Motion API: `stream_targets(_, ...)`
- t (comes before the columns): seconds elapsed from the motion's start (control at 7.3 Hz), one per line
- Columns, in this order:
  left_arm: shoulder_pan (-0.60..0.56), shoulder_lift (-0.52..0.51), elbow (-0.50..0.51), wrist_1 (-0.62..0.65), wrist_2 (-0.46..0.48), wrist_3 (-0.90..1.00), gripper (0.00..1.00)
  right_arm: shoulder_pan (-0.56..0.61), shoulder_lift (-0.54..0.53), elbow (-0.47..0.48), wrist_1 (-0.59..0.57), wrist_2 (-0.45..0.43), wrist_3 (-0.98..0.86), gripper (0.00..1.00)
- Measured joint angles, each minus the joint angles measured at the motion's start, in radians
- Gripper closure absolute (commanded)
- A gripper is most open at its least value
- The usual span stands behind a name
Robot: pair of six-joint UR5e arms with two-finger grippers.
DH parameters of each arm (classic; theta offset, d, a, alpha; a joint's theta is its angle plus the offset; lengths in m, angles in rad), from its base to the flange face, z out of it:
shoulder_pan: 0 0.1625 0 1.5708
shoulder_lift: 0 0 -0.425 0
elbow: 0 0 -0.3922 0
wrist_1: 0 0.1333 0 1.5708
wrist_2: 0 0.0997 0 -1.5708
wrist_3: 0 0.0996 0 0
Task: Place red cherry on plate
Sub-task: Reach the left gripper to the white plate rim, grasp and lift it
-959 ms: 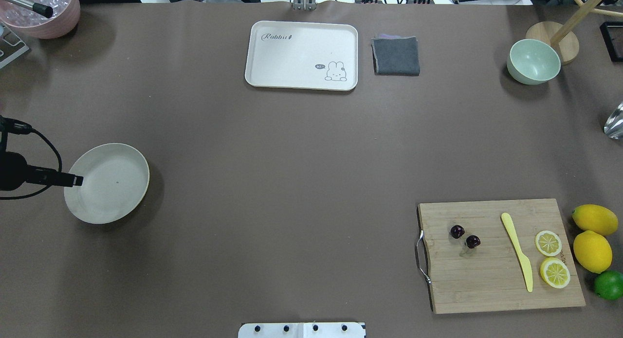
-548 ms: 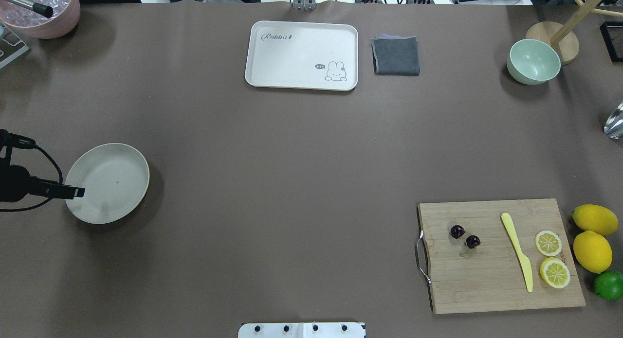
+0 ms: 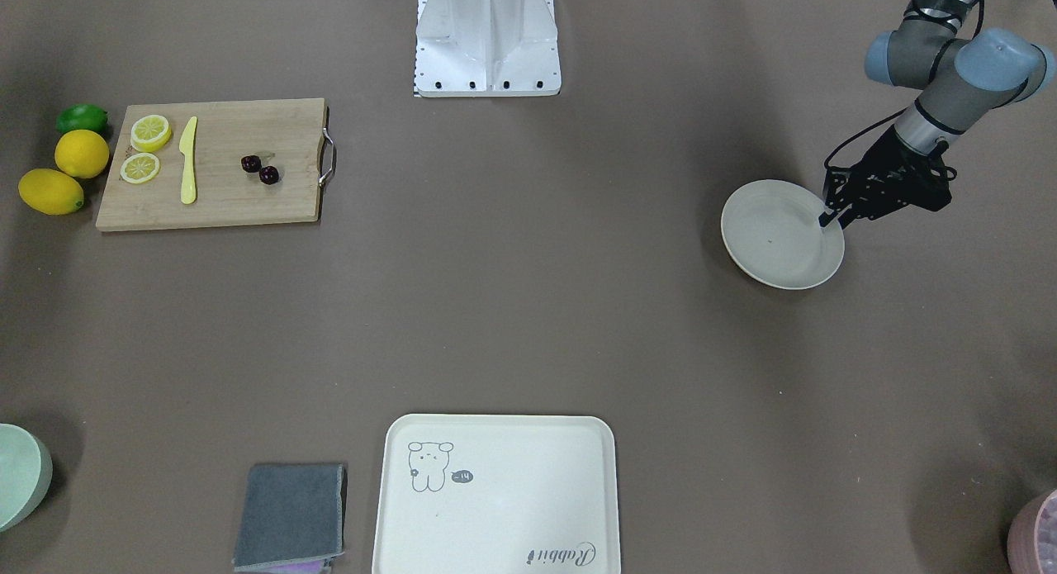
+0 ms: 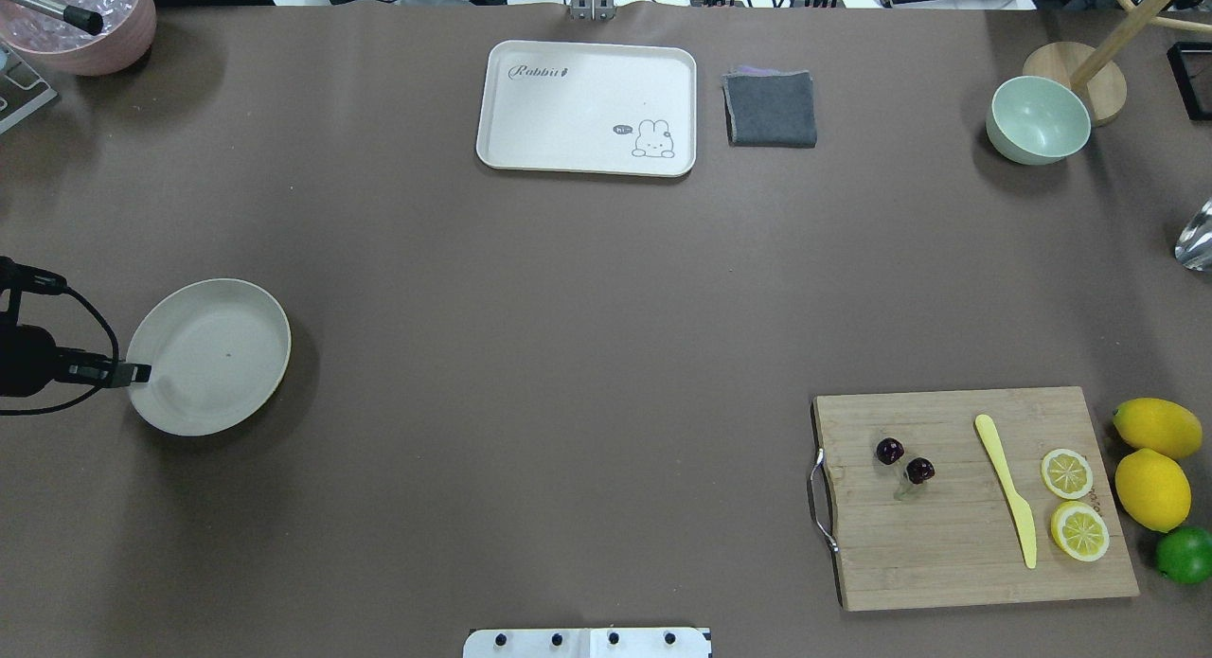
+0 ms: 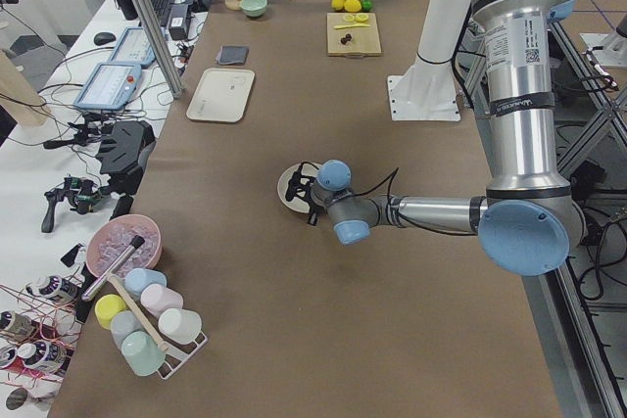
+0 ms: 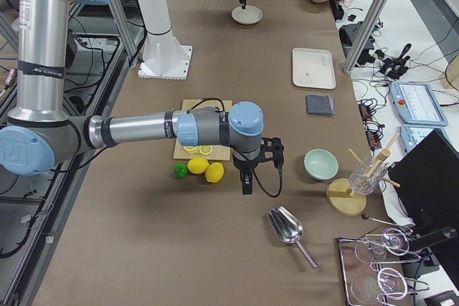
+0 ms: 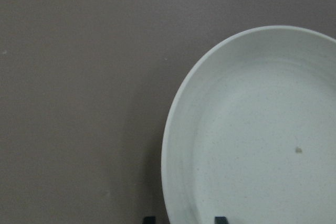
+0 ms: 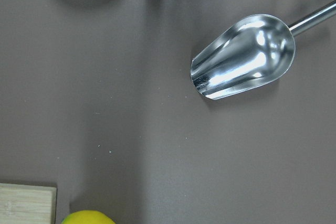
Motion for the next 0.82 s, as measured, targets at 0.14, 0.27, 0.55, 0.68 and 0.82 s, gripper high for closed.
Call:
stream_targets(0.14, 0.0, 0.0, 0.0, -0.001, -0.001, -0.003, 1.0, 0.0, -0.001, 0.002, 0.0, 0.002, 0.0, 0.0)
stream_targets(0.27, -0.001, 0.0, -0.003, 0.0, -0.004, -0.007, 1.0, 0.0, -0.002, 0.002, 0.0, 0.003, -0.001, 0.0)
stream_targets(0.55, -0.024, -0.011, -0.009, 0.02, -0.026, -0.013, 1.0, 0.0, -0.002, 0.003, 0.0, 0.003, -0.002, 0.0)
stream_targets(0.68, -0.073, -0.04, -0.012, 0.06, -0.085, -0.014, 1.0, 0.0, 0.0, 0.004, 0.001, 0.003, -0.005, 0.0)
stream_targets(0.82, -0.146, -0.088, -0.014, 0.113, -0.179, -0.015, 1.0, 0.0, 0.003, 0.004, 0.002, 0.003, -0.008, 0.0)
